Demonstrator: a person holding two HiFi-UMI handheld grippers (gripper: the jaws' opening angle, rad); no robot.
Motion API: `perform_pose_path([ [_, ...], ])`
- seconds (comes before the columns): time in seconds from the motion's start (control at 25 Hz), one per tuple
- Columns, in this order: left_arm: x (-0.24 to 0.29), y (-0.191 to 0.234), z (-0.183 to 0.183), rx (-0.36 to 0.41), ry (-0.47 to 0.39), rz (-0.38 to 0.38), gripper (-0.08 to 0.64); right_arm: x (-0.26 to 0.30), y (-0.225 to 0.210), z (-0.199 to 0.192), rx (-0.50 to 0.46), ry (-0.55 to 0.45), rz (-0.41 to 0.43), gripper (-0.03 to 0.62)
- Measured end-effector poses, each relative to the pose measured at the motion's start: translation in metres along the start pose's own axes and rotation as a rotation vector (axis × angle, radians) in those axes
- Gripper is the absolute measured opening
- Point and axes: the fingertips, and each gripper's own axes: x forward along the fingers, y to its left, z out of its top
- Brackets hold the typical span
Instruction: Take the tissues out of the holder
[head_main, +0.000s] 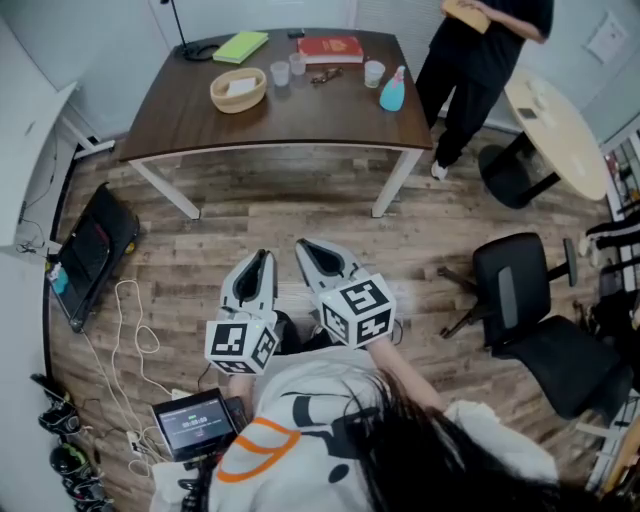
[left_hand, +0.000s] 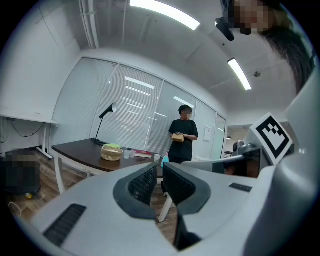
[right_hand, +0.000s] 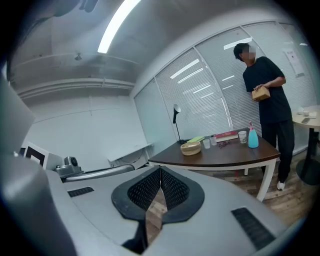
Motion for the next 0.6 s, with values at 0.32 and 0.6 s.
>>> perform_pose_path([
  [0.32, 0.013, 0.012, -0.002, -0.004, 0.019, 0.005, 0.037, 0.017, -0.009, -0.002, 0.022, 0.013, 0.001, 0.011],
  [0.6, 0.039, 0.038, -0.001, -0.007, 0.04, -0.018, 0.037, 0.053, -0.018, 0.005, 0.034, 0.023, -0.01, 0.011],
])
